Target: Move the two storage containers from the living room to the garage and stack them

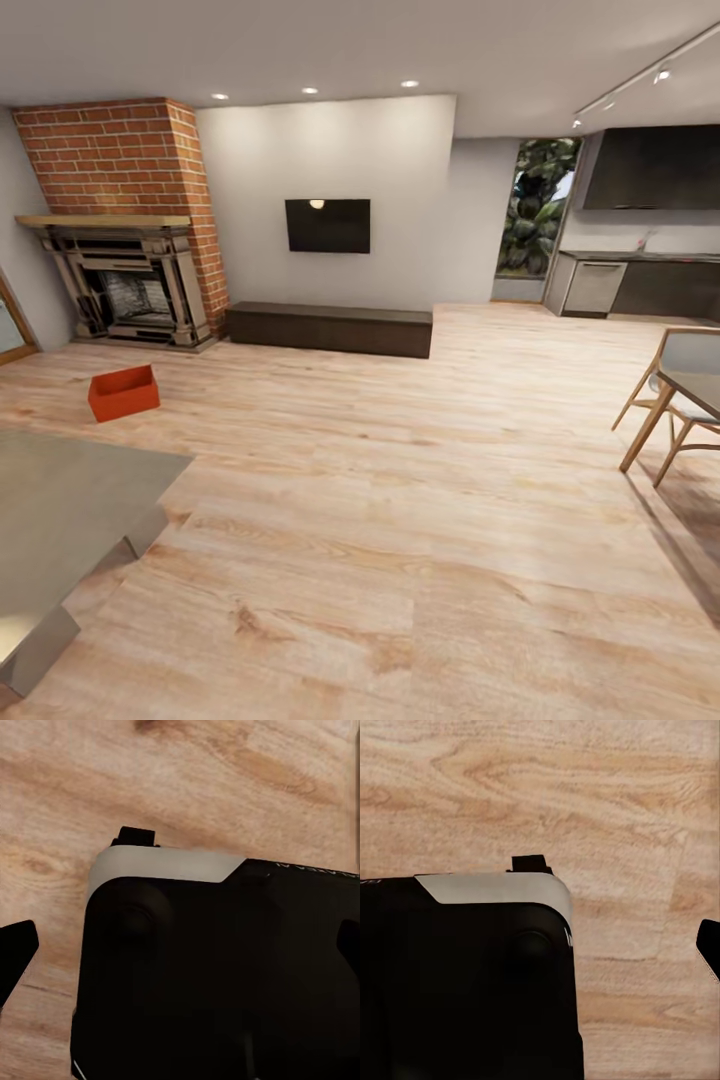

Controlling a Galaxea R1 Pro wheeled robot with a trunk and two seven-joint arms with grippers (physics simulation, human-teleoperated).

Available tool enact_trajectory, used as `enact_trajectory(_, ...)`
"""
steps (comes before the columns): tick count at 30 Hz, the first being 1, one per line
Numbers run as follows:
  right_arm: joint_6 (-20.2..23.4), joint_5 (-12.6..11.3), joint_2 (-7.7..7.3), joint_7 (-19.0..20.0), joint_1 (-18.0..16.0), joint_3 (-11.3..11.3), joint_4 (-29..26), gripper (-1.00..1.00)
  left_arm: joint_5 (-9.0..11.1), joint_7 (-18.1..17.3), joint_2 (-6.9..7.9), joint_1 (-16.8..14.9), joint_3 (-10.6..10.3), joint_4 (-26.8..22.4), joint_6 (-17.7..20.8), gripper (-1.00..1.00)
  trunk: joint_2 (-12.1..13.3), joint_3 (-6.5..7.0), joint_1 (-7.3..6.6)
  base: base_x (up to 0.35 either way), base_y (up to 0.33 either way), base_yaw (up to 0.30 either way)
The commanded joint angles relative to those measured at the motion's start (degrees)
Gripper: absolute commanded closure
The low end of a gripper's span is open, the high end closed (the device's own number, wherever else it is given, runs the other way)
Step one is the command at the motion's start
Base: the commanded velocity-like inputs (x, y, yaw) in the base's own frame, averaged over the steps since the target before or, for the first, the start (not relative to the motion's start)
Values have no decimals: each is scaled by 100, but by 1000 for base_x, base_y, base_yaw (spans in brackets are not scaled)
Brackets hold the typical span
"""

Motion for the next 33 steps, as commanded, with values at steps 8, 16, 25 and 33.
enact_trajectory(8,-10,-44,10,-4,-6,45,17,-100,46,-7,0,-3,-4,2,-7,-100,-3,-6,3,323,0,0)
enact_trajectory(16,-18,-46,5,-4,-6,45,17,-100,46,-7,0,-3,-4,1,-7,-100,-3,-6,3,323,0,0)
enact_trajectory(25,-18,-47,5,-4,-6,45,17,-100,46,-7,1,-3,-4,2,-7,-100,-3,-6,3,323,0,0)
enact_trajectory(33,-33,-52,-7,-5,-6,42,17,-100,46,-7,0,-3,-4,1,-7,-100,-3,-6,3,323,0,84)
